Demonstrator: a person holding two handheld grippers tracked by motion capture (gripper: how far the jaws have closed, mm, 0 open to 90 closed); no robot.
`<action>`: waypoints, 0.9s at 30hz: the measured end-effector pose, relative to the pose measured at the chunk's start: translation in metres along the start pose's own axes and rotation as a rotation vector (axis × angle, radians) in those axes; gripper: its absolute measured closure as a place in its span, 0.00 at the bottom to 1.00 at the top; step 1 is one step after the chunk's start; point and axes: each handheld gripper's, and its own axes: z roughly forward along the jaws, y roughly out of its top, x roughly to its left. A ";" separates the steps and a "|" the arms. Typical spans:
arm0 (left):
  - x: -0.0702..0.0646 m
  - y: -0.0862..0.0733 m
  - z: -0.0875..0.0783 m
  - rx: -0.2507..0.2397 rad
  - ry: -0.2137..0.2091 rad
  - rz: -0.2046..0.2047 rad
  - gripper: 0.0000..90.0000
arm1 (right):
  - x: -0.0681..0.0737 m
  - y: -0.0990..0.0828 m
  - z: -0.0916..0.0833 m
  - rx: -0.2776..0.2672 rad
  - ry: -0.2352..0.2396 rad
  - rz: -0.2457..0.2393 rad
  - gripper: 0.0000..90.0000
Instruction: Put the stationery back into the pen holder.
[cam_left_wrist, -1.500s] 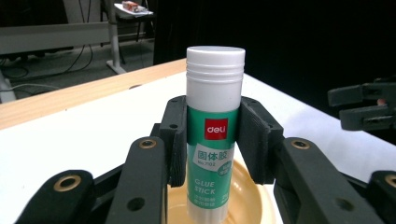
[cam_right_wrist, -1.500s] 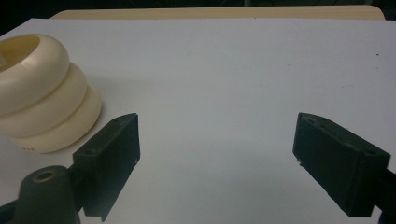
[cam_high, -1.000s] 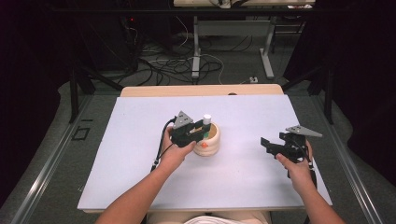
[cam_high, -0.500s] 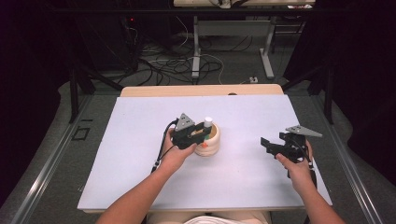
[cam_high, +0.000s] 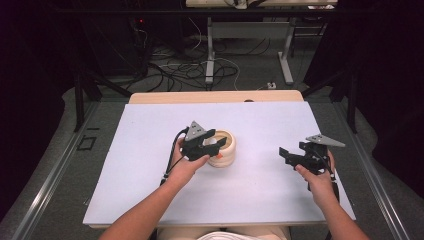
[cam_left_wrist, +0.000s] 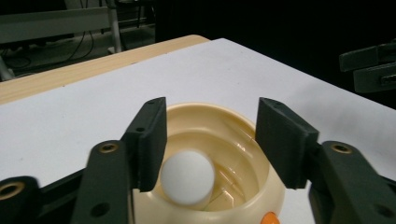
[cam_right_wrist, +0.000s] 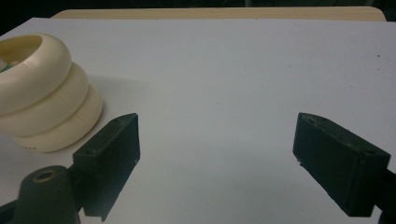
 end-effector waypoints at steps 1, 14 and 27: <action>0.000 0.000 -0.002 0.001 0.004 -0.009 0.46 | 0.000 0.000 0.000 -0.001 0.003 0.004 0.16; 0.007 0.005 -0.033 -0.009 0.009 -0.016 0.25 | 0.000 0.000 0.000 0.000 0.001 -0.004 0.16; 0.019 0.006 -0.072 -0.017 0.072 -0.038 0.23 | 0.001 0.000 0.000 0.006 -0.003 -0.001 0.16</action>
